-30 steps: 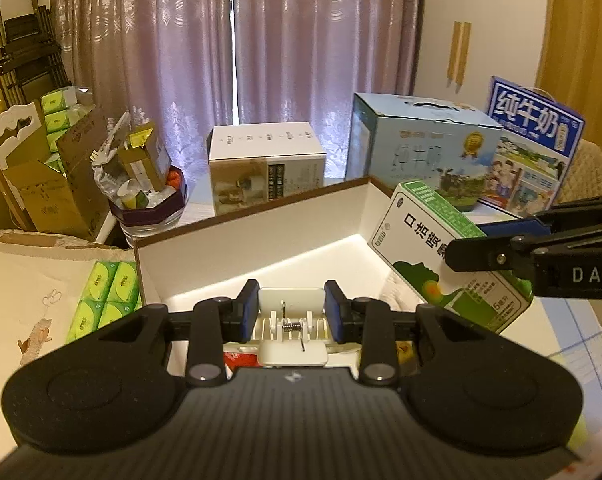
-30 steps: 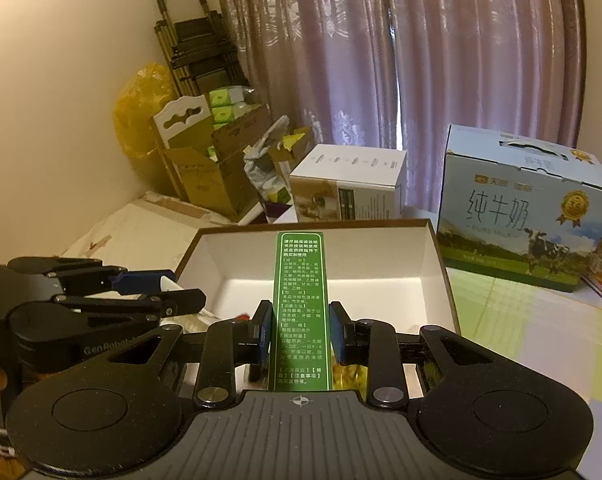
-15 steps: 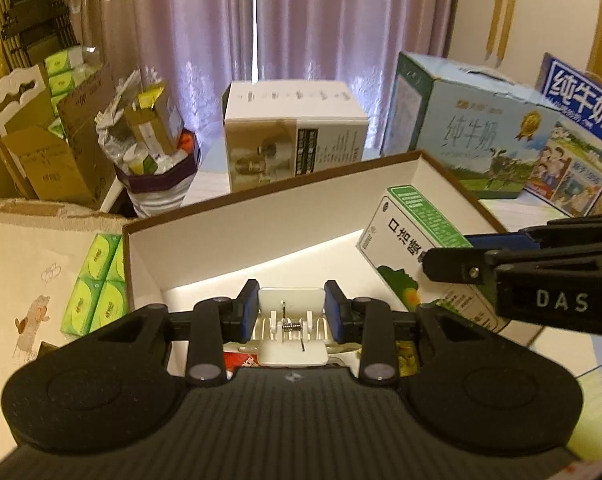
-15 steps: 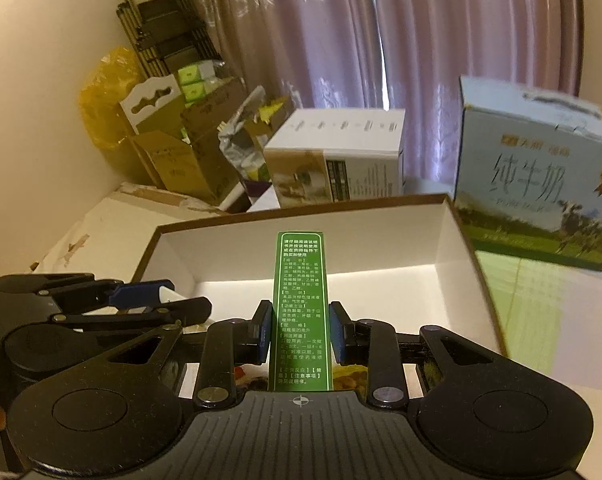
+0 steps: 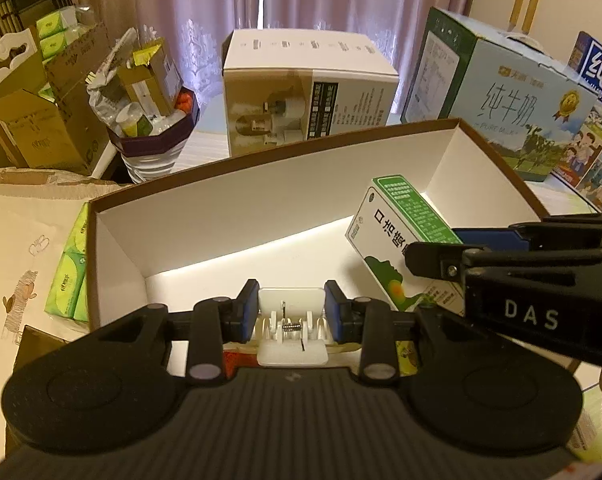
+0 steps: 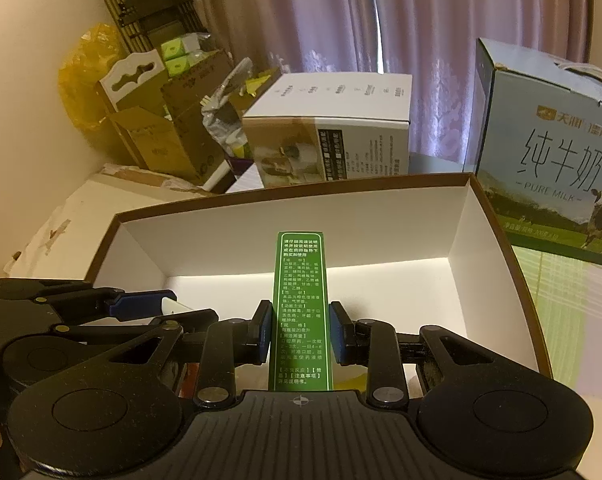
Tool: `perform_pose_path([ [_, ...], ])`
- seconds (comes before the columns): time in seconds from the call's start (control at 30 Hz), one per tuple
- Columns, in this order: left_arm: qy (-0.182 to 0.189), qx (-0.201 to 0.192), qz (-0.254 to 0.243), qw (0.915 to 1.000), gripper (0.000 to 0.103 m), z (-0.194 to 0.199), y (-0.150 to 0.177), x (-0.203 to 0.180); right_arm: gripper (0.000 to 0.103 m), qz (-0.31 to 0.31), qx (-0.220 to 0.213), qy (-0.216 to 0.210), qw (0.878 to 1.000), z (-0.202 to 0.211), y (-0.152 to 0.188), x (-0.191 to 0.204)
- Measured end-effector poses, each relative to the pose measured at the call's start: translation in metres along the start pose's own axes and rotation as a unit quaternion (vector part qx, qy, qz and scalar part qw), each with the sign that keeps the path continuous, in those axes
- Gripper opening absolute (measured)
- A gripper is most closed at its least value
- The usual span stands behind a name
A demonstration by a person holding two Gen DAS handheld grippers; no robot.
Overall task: Organize objects
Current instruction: 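Lift and carry the green box and white plastic piece over the brown box, then open both tools to drop the green box and plastic piece into the box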
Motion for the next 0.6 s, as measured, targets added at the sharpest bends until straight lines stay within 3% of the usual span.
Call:
perform_pose_path([
  [0.27,0.005,0.015,0.001,0.9999,0.030,-0.017,-0.005,0.002,0.026,-0.011,0.006,0.004,1.000,-0.010,-0.001,-0.009],
  [0.6,-0.004,0.015,0.007,0.9999,0.039,-0.015,-0.007,0.010,0.026,-0.017,0.004,0.004,1.000,-0.012,-0.002,-0.009],
])
Point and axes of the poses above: each gripper's, at about its wrist camera, not at the fingertips, and z roughly against the way its jaws point, x to its left, y to its underside, the point moved 5 cm from there along -z, roughly the way its jaws point, and after that the axes turned 1 degree about z, right-handed, at the moved point
